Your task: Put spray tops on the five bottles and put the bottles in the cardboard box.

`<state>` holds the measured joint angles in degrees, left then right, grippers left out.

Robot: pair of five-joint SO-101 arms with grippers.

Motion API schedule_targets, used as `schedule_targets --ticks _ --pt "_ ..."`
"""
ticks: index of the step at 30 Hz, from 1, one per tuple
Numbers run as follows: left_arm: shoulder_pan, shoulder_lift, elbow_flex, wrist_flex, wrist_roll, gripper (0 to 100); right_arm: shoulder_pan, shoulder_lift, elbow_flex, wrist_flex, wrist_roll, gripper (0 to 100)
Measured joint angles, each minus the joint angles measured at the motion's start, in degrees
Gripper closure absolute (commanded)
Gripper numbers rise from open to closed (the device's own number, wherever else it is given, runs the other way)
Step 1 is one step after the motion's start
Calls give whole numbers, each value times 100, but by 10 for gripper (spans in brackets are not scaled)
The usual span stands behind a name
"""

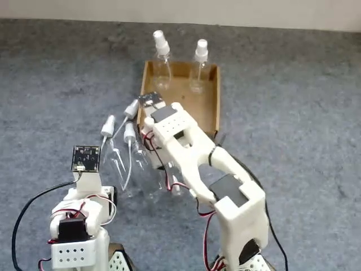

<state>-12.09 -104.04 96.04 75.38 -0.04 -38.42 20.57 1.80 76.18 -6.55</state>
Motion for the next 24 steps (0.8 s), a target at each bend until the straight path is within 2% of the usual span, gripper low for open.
schedule_targets --ticks 6,10,13,17,20,24 --pt "0 0 0 0 0 842 352 -1160 1187 18 466 908" --pt "0 0 0 0 0 842 1160 -2268 1960 325 1143 908" --pt "0 0 0 0 0 842 2259 -3024 2347 431 1776 908" --pt "0 0 0 0 0 842 4158 -3481 2479 448 2752 908" --pt "0 0 0 0 0 842 5538 -3473 2488 -44 3385 907" --pt "0 0 0 0 0 842 6664 -2971 2488 -651 3974 903"
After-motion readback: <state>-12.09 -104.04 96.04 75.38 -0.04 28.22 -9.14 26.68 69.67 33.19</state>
